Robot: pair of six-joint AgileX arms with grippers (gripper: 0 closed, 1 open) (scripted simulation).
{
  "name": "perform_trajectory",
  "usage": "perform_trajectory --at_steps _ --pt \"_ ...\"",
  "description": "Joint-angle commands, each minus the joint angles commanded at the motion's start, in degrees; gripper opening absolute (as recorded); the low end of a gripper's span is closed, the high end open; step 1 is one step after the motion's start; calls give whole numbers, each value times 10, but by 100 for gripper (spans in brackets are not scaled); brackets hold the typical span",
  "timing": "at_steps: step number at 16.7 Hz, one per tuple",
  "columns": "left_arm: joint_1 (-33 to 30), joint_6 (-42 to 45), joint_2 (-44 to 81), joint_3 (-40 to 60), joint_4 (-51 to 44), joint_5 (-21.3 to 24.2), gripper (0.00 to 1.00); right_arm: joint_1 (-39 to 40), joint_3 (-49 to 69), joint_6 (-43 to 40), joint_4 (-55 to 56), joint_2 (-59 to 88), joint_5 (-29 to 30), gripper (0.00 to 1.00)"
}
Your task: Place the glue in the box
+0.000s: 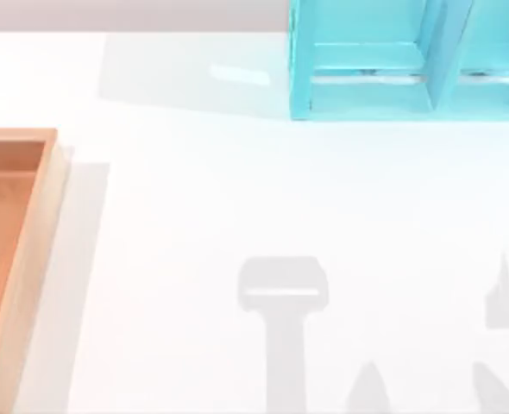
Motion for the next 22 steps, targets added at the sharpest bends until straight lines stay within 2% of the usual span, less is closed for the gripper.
perform_trajectory --at_steps 5,11,18,22 --pt "-21 -94 -18 -39 73 23 0 0 0 0 0 0 0 100" --pt "-34 -237 -44 -138 164 66 0 0 0 0 0 0 0 100" --pt "-40 -256 -53 -156 178 70 0 0 0 0 0 0 0 100" --pt "-40 -256 -53 -156 178 70 30 0 0 0 0 0 0 100"
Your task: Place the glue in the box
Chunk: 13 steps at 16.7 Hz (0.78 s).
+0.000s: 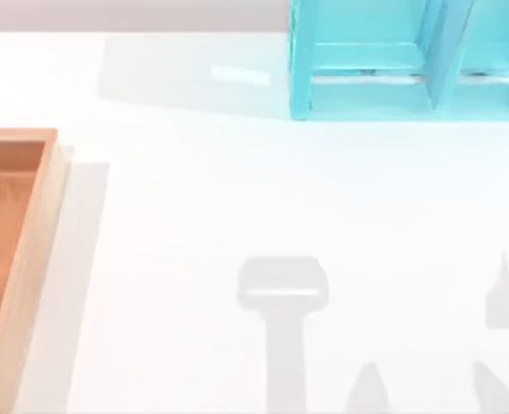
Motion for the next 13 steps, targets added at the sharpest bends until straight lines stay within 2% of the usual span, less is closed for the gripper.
perform_trajectory --at_steps 9,13 --pt "0 0 0 0 0 0 98 0 0 0 0 0 0 100" --pt "0 0 0 0 0 0 100 0 0 0 0 0 0 100"
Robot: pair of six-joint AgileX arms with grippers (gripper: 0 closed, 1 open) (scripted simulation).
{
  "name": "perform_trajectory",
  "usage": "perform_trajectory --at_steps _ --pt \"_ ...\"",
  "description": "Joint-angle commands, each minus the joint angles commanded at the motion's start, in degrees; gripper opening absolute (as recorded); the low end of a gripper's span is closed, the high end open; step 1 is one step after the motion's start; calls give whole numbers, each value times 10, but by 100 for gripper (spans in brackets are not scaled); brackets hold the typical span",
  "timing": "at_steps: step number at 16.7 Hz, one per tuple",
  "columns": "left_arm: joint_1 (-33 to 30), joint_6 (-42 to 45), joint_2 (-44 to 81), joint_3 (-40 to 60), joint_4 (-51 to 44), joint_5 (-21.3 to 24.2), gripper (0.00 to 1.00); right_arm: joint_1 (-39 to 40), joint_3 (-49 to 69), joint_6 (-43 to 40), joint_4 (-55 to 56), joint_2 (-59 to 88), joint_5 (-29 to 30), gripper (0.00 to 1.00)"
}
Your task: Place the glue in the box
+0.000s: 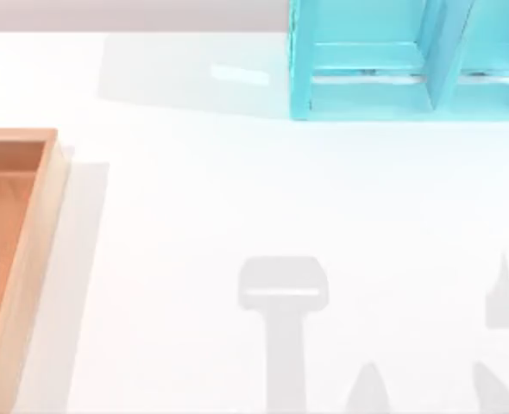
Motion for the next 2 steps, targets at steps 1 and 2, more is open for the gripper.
perform_trajectory --at_steps 1,2 --pt "0 0 0 0 0 0 100 0 0 0 0 0 0 100" --pt "0 0 0 0 0 0 100 0 0 0 0 0 0 100"
